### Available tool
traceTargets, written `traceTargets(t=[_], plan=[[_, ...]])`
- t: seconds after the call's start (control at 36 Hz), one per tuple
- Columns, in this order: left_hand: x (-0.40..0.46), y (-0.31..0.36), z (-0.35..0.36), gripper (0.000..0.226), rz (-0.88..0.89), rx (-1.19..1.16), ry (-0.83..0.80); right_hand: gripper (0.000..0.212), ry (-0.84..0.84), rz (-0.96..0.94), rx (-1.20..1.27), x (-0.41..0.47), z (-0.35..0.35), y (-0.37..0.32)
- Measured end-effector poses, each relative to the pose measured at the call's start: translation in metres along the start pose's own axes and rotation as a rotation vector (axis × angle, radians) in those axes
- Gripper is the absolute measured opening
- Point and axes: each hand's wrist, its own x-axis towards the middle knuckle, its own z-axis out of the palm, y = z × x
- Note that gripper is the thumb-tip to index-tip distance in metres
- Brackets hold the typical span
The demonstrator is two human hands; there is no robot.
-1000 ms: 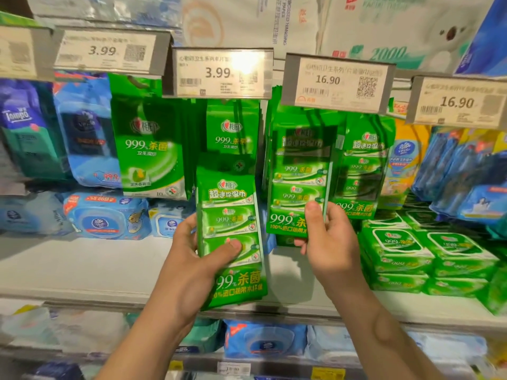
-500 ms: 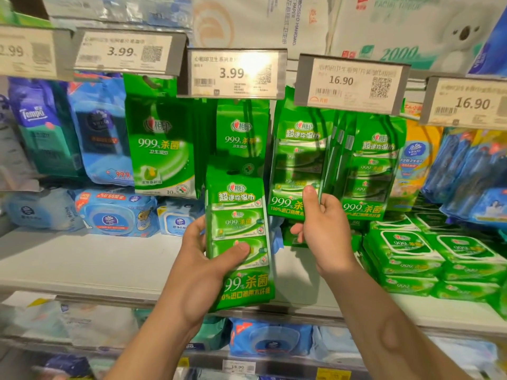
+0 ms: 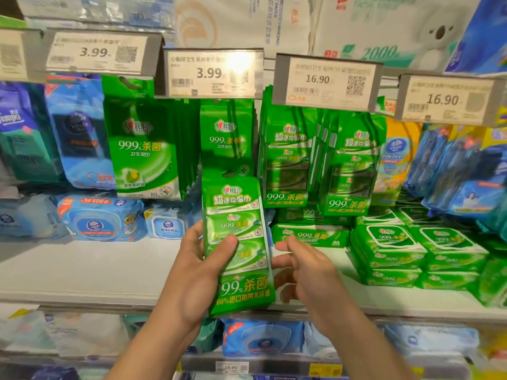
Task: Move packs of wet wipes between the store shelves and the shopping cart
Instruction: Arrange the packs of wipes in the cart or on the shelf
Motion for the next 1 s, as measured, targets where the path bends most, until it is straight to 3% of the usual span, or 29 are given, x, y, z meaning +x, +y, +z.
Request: traceTargets(t=[0.17, 0.28, 0.42, 0.56, 0.69, 0.83, 0.89, 1.0], plan=[[0.002, -0.006, 0.014, 0.041, 0.006, -0.003, -0.036, 0.038, -0.050, -0.057, -0.090, -0.019, -0.006, 0.002], [0.000, -0.009, 0.028, 0.025, 0.005, 0.036, -0.124, 0.023, -0.074, -0.094, -0.157, -0.029, -0.007, 0.006], [-0.002, -0.010, 0.040, 0.024, -0.041, -0.014, -0.189, 0.031, -0.111, -0.148, -0.091, -0.037, -0.005, 0.013], [0.000, -0.013, 0.036, 0.053, -0.104, -0.040, -0.227, 0.023, -0.033, -0.214, 0.002, -0.042, -0.010, 0.014], [-0.003, -0.025, 0.032, 0.051, -0.151, -0.011, -0.289, 0.046, 0.013, -0.226, 0.087, -0.049, -0.013, 0.006], [-0.003, -0.019, 0.035, 0.041, -0.048, 0.024, -0.336, 0.038, -0.007, -0.276, 0.098, -0.050, -0.013, -0.007], [-0.003, -0.012, 0.036, 0.041, -0.009, 0.012, -0.350, 0.029, -0.025, -0.335, 0.057, -0.050, -0.013, -0.013], [-0.006, 0.002, 0.040, 0.050, 0.087, -0.036, -0.380, 0.031, -0.065, -0.468, 0.004, -0.052, -0.014, -0.025]])
